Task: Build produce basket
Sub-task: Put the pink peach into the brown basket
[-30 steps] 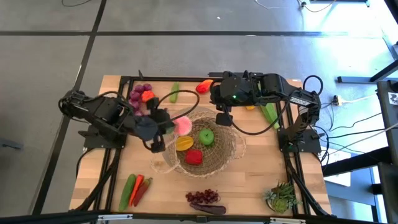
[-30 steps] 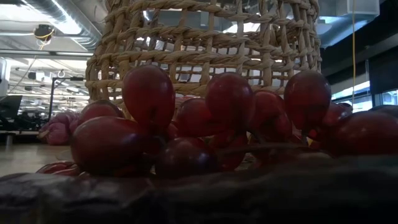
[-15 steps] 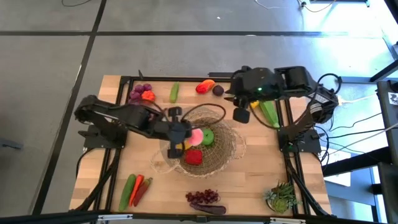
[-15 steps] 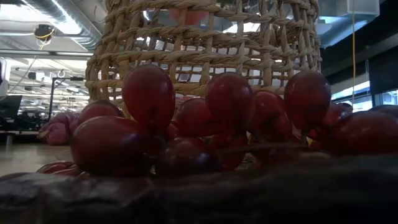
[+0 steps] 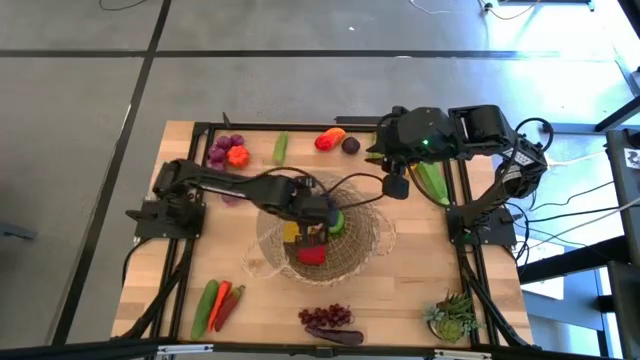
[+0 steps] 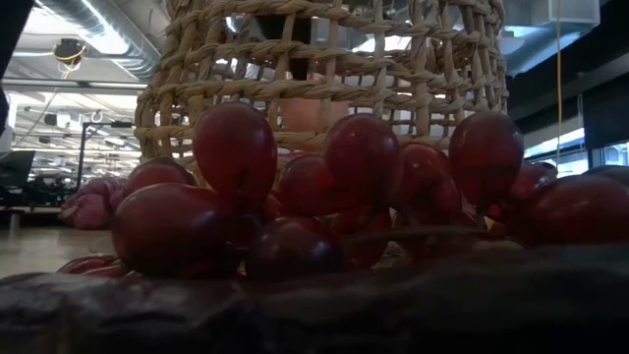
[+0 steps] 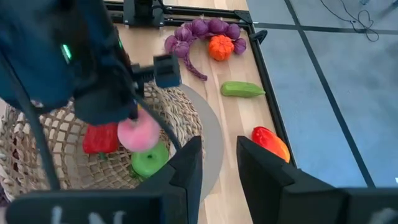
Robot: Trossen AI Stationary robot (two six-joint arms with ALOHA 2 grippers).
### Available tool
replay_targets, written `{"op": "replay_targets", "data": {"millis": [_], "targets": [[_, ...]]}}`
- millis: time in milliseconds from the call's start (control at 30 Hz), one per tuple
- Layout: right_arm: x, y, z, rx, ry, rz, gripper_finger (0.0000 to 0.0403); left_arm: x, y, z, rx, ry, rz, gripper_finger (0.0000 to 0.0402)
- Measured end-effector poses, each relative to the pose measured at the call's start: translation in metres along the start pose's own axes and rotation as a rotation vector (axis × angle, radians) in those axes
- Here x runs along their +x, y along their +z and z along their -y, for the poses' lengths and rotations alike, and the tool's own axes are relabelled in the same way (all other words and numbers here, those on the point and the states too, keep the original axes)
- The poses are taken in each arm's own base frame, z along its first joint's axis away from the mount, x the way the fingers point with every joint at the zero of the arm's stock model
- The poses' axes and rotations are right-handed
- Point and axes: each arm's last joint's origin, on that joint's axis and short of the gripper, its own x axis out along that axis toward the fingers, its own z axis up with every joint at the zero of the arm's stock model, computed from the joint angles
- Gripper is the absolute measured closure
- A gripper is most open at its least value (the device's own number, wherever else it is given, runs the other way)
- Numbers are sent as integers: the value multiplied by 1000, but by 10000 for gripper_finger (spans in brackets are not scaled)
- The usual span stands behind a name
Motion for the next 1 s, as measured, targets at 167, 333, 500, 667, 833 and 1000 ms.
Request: {"op": "replay_targets", "data": {"millis": [167, 333, 500, 667, 833, 1000], "targets": [[0, 0, 0, -24, 1, -1, 305, 27, 1, 5, 21, 69, -66, 401], [0, 0, 0, -25, 1, -2, 305, 45, -1, 10, 45, 103, -124, 401], [0, 0, 0, -25, 1, -1, 305, 48, -1, 11, 47, 97, -130, 401], [0, 0, 0, -25, 1, -2, 305, 48, -1, 11, 43, 98, -124, 402], [1, 0, 0, -25, 0, -2, 305, 48, 0, 12, 47, 91, -117, 401], [1, 0, 0, -24, 0, -3, 305, 49, 0, 11, 42, 69, -121, 401]]}}
